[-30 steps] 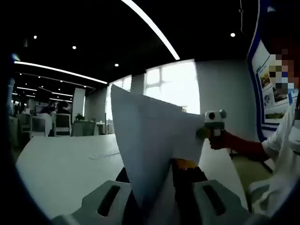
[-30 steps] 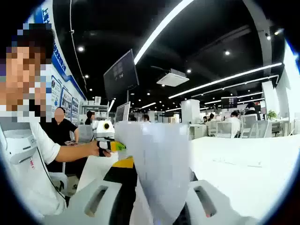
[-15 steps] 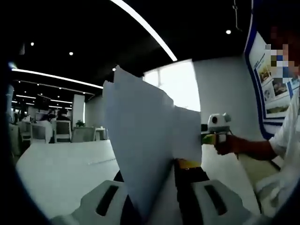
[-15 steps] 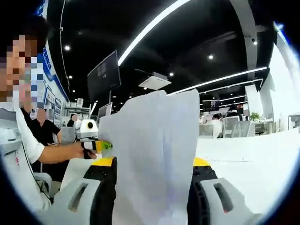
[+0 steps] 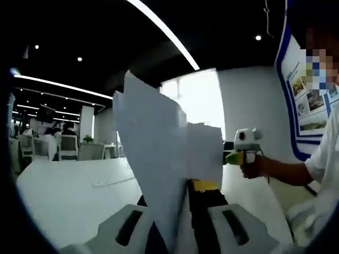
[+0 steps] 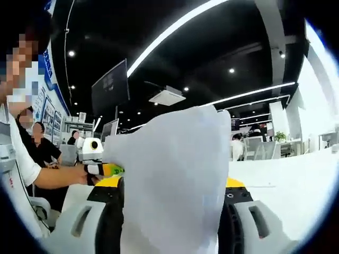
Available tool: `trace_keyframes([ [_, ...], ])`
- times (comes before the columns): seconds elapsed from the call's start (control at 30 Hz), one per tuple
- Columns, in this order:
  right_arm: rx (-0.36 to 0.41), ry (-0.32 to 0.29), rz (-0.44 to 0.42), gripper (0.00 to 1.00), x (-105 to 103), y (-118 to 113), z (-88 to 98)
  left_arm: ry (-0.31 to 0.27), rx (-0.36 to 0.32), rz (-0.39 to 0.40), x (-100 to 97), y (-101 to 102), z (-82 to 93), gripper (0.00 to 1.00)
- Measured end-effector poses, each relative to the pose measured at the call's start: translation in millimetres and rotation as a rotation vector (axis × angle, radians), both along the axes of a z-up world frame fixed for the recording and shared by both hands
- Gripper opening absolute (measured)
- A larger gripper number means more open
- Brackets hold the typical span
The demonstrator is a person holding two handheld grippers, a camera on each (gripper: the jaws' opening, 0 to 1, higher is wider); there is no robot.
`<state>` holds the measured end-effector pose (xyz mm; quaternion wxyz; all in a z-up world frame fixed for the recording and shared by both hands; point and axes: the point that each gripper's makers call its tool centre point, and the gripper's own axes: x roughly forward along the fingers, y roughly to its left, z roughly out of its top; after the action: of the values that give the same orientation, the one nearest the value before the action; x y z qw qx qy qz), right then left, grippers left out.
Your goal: Organize the stack of printing papers by aligning and flattening the scattered papers on the table
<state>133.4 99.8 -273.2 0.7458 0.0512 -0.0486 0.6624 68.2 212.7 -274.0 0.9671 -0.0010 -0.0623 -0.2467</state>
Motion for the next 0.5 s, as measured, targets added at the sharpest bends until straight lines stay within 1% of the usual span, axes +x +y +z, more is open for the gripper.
trace_keyframes([
  [0.07,-0.007,-0.002,0.010,0.66,-1,-1,-1.6,0.002,0.000,-0.011,-2.1,1,0.3,0.06],
  [0.1,-0.014,-0.007,0.017,0.65,1,-3,-4.4,-0.001,-0.005,-0.048,-7.3,-1,2.1,0.06],
  [0.13,-0.015,-0.009,0.026,0.66,2,-4,-6.2,-0.002,-0.008,-0.056,-10.6,0,3.1,0.06],
  [0.17,-0.022,-0.006,0.035,0.66,2,-5,-9.0,-0.023,0.003,-0.072,-15.7,2,5.7,0.06],
  [0.23,-0.035,-0.008,0.057,0.65,2,-4,-14.8,-0.026,-0.016,-0.107,-23.6,3,8.2,0.06],
  [0.27,-0.031,-0.017,0.073,0.65,1,-2,-16.0,-0.026,-0.022,-0.112,-25.8,4,8.8,0.06],
  [0.37,-0.028,-0.013,0.105,0.67,-1,3,-19.2,-0.029,-0.032,-0.132,-30.9,4,10.1,0.06],
  [0.5,-0.018,0.007,0.171,0.68,-4,18,-24.2,-0.032,-0.036,-0.182,-44.5,2,11.7,0.06],
])
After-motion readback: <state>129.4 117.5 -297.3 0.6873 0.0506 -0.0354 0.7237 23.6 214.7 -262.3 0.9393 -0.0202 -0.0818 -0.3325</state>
